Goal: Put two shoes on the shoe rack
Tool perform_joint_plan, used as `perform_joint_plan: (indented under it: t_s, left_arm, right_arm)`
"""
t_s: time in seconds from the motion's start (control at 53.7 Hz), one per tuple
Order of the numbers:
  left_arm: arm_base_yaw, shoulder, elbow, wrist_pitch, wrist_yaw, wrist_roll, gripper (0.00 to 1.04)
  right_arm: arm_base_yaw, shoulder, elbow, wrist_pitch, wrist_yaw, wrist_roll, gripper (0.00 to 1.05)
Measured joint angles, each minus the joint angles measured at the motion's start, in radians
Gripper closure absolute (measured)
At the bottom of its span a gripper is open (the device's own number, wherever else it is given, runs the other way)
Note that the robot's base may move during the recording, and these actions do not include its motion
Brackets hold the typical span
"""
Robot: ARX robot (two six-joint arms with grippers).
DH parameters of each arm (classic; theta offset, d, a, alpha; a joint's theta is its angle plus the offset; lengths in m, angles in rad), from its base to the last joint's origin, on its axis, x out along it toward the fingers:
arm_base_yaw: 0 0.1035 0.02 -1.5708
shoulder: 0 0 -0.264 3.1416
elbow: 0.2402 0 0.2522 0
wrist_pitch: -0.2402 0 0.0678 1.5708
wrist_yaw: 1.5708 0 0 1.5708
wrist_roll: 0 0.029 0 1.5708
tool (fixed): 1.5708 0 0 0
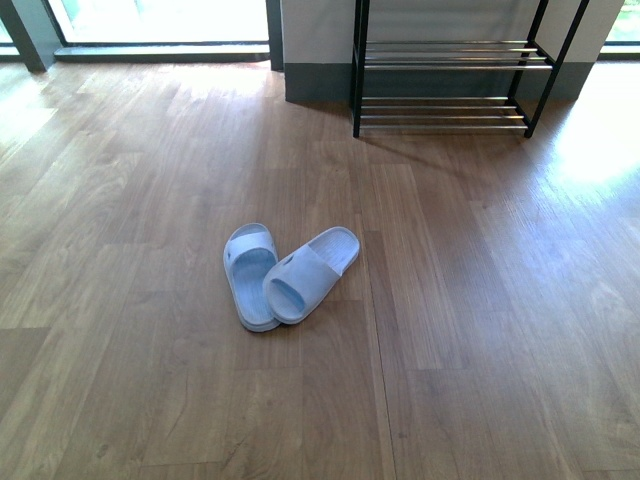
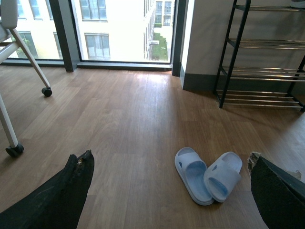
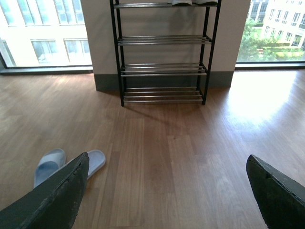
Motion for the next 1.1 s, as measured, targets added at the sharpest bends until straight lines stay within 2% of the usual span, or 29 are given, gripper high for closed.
perform_joint_plan:
  t_s: [1.098]
  left_arm:
    - [0.000, 0.000, 0.000, 0.000, 0.000, 0.000, 0.09]
  right_arm:
    - [0.000, 0.000, 0.000, 0.000, 0.000, 0.000, 0.09]
